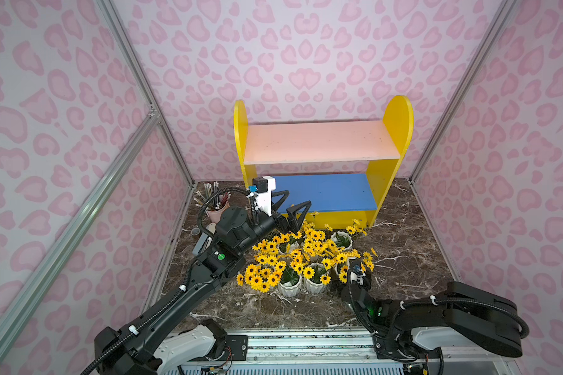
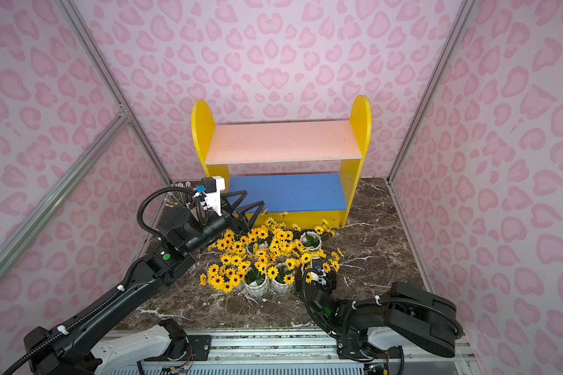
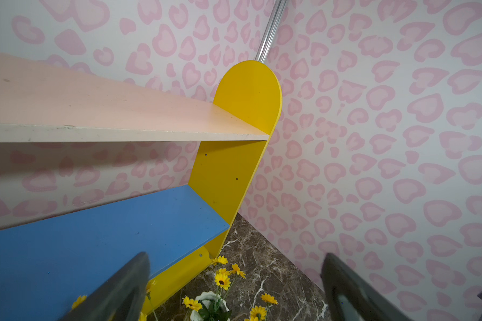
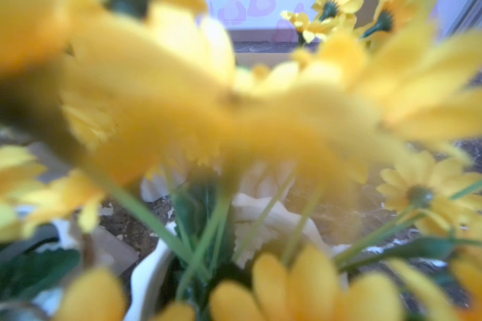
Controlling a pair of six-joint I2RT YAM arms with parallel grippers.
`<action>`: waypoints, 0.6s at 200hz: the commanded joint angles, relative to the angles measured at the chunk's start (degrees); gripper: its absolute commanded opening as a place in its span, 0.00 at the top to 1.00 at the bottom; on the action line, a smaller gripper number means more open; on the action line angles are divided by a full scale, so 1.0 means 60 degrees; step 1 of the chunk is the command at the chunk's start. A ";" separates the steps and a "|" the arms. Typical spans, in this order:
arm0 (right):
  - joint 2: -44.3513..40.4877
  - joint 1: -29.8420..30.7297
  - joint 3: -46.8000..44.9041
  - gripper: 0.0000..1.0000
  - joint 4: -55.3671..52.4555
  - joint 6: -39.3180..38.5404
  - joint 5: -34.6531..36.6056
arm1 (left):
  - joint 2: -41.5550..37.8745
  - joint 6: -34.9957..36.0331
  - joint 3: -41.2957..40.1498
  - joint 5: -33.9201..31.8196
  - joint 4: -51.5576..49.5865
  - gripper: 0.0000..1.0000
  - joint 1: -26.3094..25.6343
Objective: Take the sunflower pots off the shelves
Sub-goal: Place the sunflower pot at the center of the board.
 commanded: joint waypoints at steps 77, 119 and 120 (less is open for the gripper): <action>-0.4015 -0.0050 0.0971 0.01 -0.4976 0.0871 -0.0505 | -0.0252 0.0306 0.0226 0.0023 -0.0095 0.02 -0.0005; -0.5168 -0.0453 0.2221 0.01 -0.7770 0.1380 -0.0911 | -0.0500 0.0643 0.0284 -0.0145 -0.0216 0.03 -0.0005; -0.5206 -0.0463 0.2247 0.01 -0.7805 0.1378 -0.0918 | -0.0502 0.0652 0.0284 -0.0145 -0.0212 0.03 -0.0005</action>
